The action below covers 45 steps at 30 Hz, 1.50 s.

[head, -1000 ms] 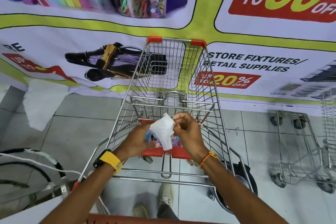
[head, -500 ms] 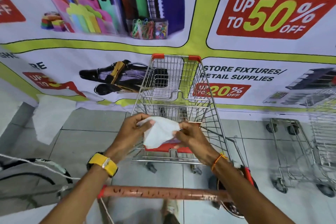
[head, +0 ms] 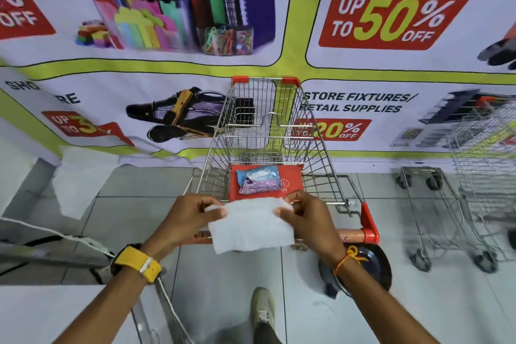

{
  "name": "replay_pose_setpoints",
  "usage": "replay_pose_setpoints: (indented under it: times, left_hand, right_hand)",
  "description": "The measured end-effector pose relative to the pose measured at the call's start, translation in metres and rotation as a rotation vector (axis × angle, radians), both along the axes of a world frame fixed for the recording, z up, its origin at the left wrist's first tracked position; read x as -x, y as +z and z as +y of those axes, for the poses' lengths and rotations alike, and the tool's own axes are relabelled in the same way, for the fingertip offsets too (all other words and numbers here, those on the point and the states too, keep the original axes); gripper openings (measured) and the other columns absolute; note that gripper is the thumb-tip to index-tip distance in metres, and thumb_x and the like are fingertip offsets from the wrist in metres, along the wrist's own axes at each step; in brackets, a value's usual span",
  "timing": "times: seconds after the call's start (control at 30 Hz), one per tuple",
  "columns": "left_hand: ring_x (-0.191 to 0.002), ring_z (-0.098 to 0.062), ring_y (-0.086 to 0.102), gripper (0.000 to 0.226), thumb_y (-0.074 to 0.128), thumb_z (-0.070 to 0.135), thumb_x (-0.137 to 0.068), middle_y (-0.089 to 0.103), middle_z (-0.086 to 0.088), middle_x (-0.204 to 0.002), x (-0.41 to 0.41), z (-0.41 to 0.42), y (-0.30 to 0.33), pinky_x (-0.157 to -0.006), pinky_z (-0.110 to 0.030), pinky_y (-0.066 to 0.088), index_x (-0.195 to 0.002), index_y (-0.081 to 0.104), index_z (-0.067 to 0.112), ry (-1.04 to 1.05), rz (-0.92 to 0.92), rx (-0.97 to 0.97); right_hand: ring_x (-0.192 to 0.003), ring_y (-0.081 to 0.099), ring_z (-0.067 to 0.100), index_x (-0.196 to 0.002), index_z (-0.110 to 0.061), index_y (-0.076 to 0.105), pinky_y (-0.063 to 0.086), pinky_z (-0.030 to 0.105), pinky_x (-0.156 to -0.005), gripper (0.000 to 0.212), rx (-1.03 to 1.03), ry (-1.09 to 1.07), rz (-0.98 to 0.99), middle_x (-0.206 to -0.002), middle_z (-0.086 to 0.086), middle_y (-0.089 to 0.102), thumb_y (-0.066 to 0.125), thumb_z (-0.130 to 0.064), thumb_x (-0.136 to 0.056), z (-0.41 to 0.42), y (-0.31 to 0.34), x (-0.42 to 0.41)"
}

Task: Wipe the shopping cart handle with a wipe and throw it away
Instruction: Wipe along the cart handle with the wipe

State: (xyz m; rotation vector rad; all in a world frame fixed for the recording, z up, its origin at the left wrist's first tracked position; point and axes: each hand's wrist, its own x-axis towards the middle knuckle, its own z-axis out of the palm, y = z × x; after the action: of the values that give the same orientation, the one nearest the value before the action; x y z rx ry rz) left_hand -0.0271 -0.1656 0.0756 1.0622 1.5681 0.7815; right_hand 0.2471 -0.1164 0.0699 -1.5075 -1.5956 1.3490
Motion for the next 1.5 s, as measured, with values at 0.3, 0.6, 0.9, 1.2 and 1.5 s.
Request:
replay_pose_setpoints:
  times: [0.3,0.6,0.9,1.2,1.5]
  left_hand:
    - [-0.072,-0.013,0.071,0.029,0.081,0.051,-0.061,0.077,0.005,-0.077,-0.003,-0.012,-0.024,-0.071,-0.049,0.064,-0.081,0.079,0.03,-0.105,0.224,-0.028]
    - [-0.064,-0.007,0.065,0.025,0.09,0.036,-0.061,0.075,0.004,-0.073,-0.005,-0.012,-0.033,-0.065,-0.043,0.062,-0.079,0.077,0.023,-0.096,0.275,-0.039]
    - [-0.105,-0.02,0.066,0.032,0.043,0.025,-0.101,0.073,-0.007,-0.116,0.043,-0.013,-0.038,-0.092,-0.024,0.047,-0.112,0.071,0.014,0.046,0.612,-0.397]
    - [-0.143,-0.018,0.043,0.052,0.029,0.046,-0.103,0.058,-0.001,-0.144,0.045,-0.019,-0.075,-0.117,-0.036,0.035,-0.136,0.056,0.017,0.08,0.31,-0.291]
    - [-0.106,-0.026,0.062,0.038,0.032,0.023,-0.107,0.065,-0.001,-0.136,0.05,-0.02,-0.077,-0.1,-0.05,0.047,-0.137,0.054,0.014,0.137,0.274,-0.312]
  right_hand:
    - [-0.094,0.064,0.036,-0.088,-0.017,0.074,0.049,0.042,-0.081,0.009,-0.406,0.084,-0.603,-0.096,0.007,0.074,0.08,-0.022,-0.082,-0.028,-0.011,0.002]
    - [-0.111,0.067,0.028,-0.117,-0.01,0.072,0.057,0.039,-0.098,0.029,-0.767,0.197,-0.487,-0.124,0.01,0.073,0.055,-0.021,-0.096,-0.082,-0.038,0.048]
    - [-0.102,0.063,0.031,-0.123,-0.023,0.068,0.048,0.04,-0.091,0.03,-0.737,0.17,-0.531,-0.114,0.007,0.072,0.068,-0.018,-0.093,-0.092,-0.069,0.093]
    - [-0.109,0.066,0.027,-0.125,-0.026,0.066,0.049,0.043,-0.094,0.027,-0.814,0.239,-0.588,-0.127,-0.001,0.072,0.052,-0.03,-0.102,-0.092,-0.081,0.14]
    - [-0.107,0.068,0.032,-0.134,-0.028,0.063,0.045,0.046,-0.095,0.039,-1.073,0.204,-0.65,-0.13,0.006,0.071,0.043,-0.017,-0.103,-0.095,-0.107,0.146]
